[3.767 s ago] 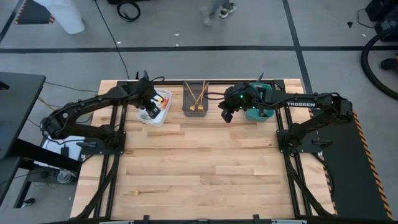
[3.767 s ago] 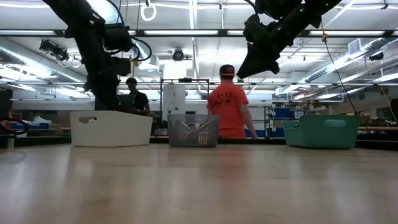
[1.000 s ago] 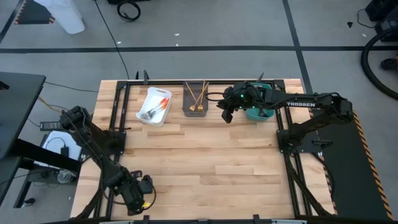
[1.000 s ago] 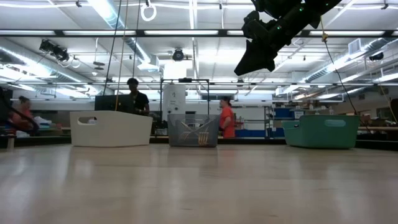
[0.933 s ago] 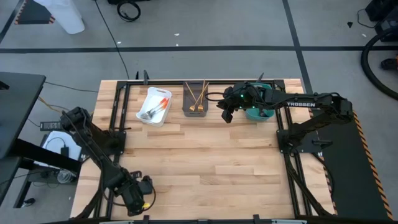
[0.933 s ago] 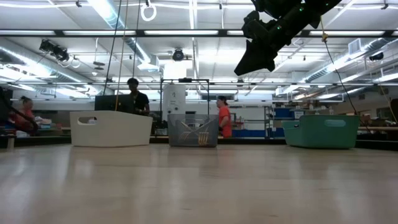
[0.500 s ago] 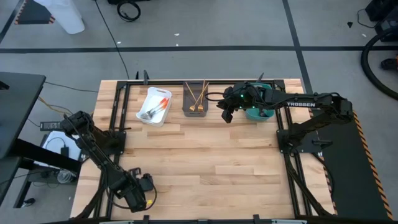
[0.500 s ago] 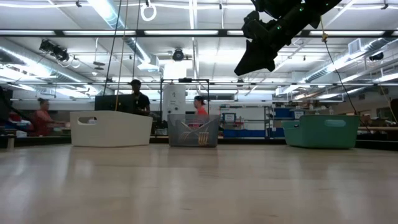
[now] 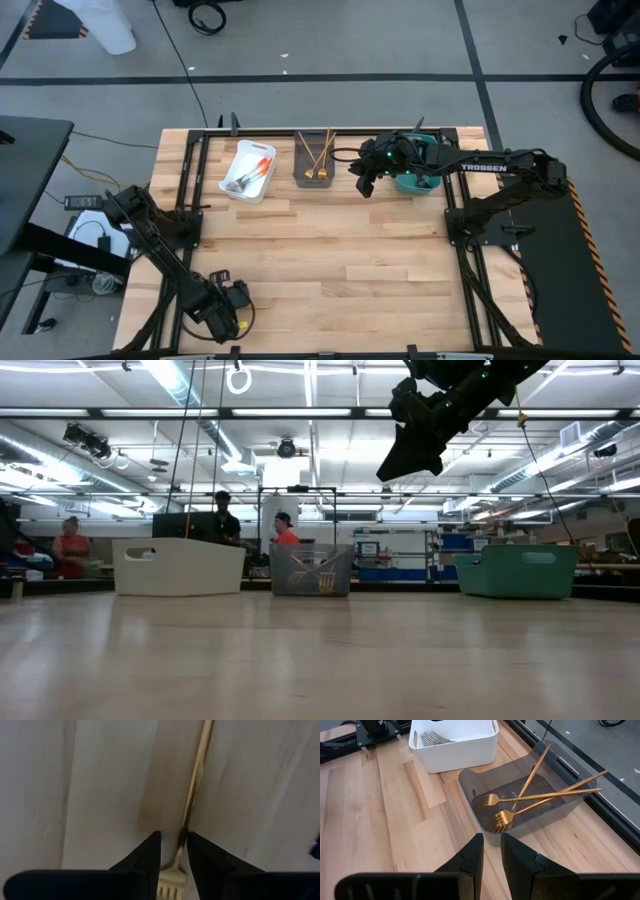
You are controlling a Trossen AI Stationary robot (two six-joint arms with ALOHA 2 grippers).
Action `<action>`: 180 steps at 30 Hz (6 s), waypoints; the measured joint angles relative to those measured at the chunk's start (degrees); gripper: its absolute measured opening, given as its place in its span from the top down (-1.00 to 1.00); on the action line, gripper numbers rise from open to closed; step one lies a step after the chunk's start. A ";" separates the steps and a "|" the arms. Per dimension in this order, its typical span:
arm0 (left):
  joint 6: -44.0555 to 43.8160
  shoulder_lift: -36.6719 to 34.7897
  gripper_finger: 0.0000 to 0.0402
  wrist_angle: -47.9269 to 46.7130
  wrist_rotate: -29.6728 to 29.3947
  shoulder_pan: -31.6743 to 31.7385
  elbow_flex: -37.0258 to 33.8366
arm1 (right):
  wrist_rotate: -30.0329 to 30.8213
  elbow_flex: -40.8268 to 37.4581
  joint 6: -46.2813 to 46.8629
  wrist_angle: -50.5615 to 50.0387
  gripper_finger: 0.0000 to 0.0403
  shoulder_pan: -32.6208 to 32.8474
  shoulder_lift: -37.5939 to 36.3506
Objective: Sort silverware by color (type)
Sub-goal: Put the yellow fork into the black bin
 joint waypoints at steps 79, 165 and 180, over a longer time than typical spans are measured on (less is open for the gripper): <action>24.67 -16.88 0.95 35.61 -28.92 42.34 0.00 | -8.74 0.00 12.26 12.50 0.62 0.33 -3.34; 37.42 -11.04 0.09 71.84 -15.67 52.30 0.02 | -18.23 0.02 10.05 27.34 0.88 6.01 -2.80; 34.26 -11.15 0.05 52.51 -12.00 52.28 0.04 | -13.42 0.01 8.67 11.96 0.88 5.08 -2.78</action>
